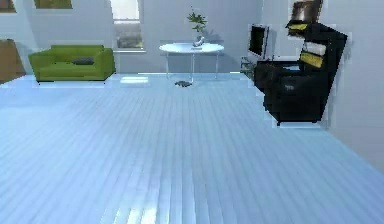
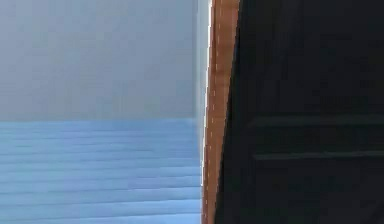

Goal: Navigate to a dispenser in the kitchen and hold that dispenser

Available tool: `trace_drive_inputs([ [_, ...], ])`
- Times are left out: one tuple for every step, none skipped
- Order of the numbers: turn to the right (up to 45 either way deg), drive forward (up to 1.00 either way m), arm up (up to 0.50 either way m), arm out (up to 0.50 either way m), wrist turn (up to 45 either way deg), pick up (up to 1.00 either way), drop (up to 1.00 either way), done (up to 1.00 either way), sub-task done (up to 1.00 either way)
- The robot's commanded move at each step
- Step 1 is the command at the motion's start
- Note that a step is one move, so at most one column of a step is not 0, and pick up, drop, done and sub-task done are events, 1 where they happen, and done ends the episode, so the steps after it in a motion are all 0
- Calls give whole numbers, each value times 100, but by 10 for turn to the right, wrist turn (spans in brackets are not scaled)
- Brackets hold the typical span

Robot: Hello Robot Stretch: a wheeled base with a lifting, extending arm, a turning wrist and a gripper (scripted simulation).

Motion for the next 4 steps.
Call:
trace_drive_inputs([
  [-450,0,0,0,0,0,0,0,0],
  [0,55,0,0,0,0,0,0,0],
  [-450,0,0,0,0,0,0,0,0],
  [0,100,0,0,0,0,0,0,0],
])
